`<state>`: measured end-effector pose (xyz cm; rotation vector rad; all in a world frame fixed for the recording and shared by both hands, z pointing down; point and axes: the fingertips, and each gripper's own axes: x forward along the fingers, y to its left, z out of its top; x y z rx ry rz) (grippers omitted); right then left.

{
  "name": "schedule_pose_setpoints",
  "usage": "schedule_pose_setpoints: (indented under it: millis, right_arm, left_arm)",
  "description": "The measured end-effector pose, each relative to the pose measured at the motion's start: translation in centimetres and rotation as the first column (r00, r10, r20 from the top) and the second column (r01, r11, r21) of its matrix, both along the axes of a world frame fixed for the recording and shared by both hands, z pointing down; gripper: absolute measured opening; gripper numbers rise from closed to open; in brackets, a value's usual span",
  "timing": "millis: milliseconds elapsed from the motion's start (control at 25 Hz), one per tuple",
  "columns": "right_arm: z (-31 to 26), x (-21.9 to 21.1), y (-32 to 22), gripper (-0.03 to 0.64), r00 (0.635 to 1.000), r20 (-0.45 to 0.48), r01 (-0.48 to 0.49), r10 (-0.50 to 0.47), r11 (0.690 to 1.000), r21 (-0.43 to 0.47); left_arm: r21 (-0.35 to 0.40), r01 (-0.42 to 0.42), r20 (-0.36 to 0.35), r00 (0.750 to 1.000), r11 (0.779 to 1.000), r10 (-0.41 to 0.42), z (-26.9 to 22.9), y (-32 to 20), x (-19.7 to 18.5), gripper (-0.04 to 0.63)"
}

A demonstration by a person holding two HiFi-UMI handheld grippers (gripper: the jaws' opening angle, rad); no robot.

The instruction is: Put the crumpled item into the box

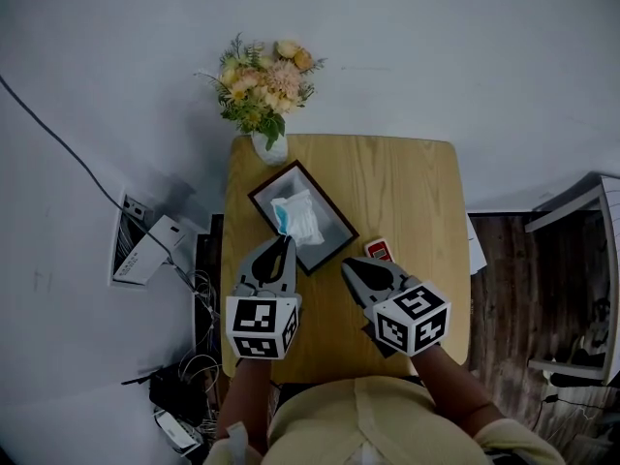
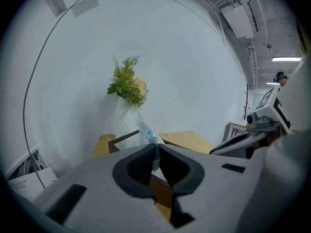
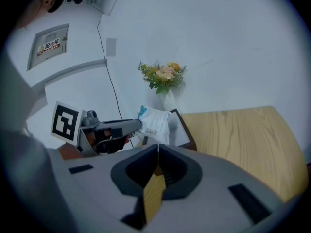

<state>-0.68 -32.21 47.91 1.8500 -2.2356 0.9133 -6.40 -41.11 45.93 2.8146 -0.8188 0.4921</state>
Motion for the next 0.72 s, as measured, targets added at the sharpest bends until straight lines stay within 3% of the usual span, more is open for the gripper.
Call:
schedule_pose_setpoints:
  millis: [360, 720]
  right_arm:
    - [0.8, 0.7, 0.1, 0.031, 0.999, 0.006, -0.033, 0.033, 0.999, -0.026]
    - [1.5, 1.6, 0.8, 0.031, 0.999, 0.019, -0.044, 0.045, 0.998, -0.038]
  left_arm:
    - [0.004, -0.036, 0.021, 0.999, 0.999, 0.036, 0.6, -0.9, 1.1, 0.032]
    - [-0.006, 0.032, 0.004, 0.999, 0.999, -0.032, 0.8, -1.3, 0.2, 0.074]
